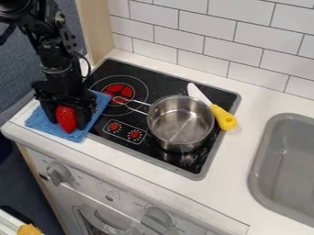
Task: Put the stawberry above the blue cloth
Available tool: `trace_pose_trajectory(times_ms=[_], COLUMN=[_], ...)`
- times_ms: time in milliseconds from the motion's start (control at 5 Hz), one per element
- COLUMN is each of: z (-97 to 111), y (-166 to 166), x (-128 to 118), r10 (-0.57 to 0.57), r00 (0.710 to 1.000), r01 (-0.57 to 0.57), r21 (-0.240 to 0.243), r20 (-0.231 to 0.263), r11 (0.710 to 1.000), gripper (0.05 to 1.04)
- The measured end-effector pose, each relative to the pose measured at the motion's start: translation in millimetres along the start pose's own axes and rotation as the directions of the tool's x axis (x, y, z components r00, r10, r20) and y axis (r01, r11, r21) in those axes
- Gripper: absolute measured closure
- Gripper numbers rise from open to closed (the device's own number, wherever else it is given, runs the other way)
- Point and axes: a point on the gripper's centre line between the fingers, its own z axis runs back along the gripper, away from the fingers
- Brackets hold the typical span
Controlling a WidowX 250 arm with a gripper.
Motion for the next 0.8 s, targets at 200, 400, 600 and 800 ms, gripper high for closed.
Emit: trace_pose_trajectory(times_ms=[200, 400, 600, 800], z=[1, 12, 34, 41], y=[-1, -9, -13, -15], x=[1, 4, 5, 5], r10=[-0.002, -0.009, -0.013, -0.026], r00=[1.000, 1.000, 0.999, 0.999], r01=[0.002, 0.009, 0.013, 0.027], r21=[0.010, 0.011, -0.015, -0.032], r20=[0.000, 0.013, 0.045, 0.024], r11=[1.000, 1.000, 1.000, 0.999], gripper=[0.218, 0.072, 0.074, 0.081])
